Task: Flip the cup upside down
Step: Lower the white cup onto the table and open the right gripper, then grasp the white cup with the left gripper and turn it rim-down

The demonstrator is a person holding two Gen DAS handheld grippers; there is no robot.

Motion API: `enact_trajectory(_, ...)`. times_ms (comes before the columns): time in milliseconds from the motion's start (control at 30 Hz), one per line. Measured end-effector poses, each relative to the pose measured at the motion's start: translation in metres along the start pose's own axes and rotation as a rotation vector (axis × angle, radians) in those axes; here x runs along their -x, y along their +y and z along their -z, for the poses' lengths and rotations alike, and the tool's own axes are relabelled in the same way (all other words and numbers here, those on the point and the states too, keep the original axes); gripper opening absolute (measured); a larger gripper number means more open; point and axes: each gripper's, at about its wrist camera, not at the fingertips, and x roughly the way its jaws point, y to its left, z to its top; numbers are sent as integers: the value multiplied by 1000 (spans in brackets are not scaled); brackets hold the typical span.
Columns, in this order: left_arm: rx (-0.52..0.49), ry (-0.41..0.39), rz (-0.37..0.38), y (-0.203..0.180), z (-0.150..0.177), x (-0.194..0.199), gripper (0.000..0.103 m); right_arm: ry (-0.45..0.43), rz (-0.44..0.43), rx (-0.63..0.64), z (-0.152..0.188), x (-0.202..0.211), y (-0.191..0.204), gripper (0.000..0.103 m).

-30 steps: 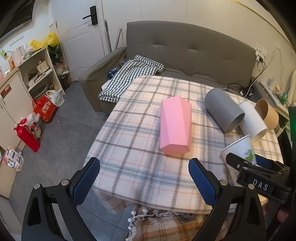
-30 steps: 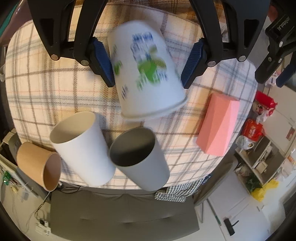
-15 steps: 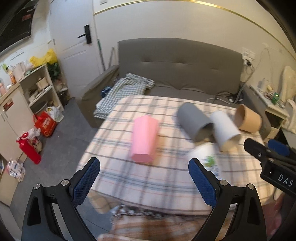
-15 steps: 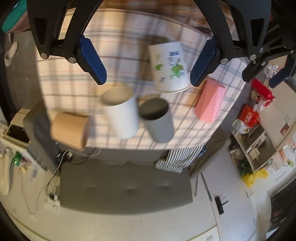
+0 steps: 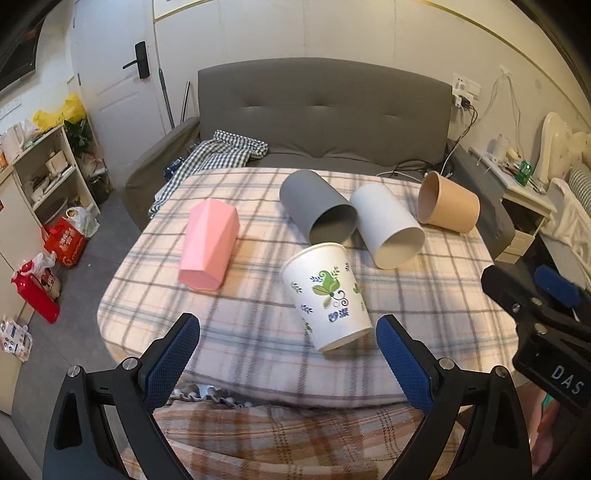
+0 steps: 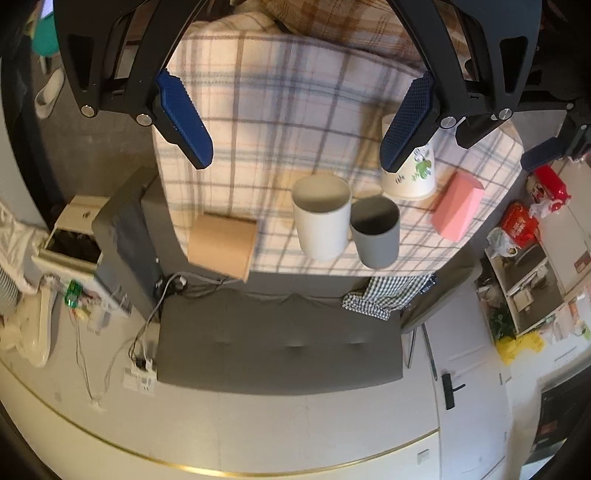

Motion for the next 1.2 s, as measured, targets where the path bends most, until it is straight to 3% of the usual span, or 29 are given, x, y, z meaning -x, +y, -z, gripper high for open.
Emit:
enact_trajectory(300,-18,66,20,-17,4,-27,99,72,-4,-82,14,-28,-23,92)
enact_trajectory(467,21,129,46,-17,5,-48,98,95,2,-108,16,-42,-32,92)
enact_trajectory(900,25,185,69,-25,9,-79,97,142,17,-124,21,-61,-42,92)
enact_trajectory(967,-9,179,66,-28,9,-77,91,142,31,-129,20,-61,-44,92)
enact_trajectory(1033,-28,203,77,-31,10,-78,69,138,32,-137,19,-60,-45,92)
enact_trajectory(1133,-15,233,103,-27,12,-80,56,128,34,-145,18,-57,-47,92)
enact_trajectory(1200,-17,228,103,-25,12,-77,56,120,34,-144,16,-53,-46,92)
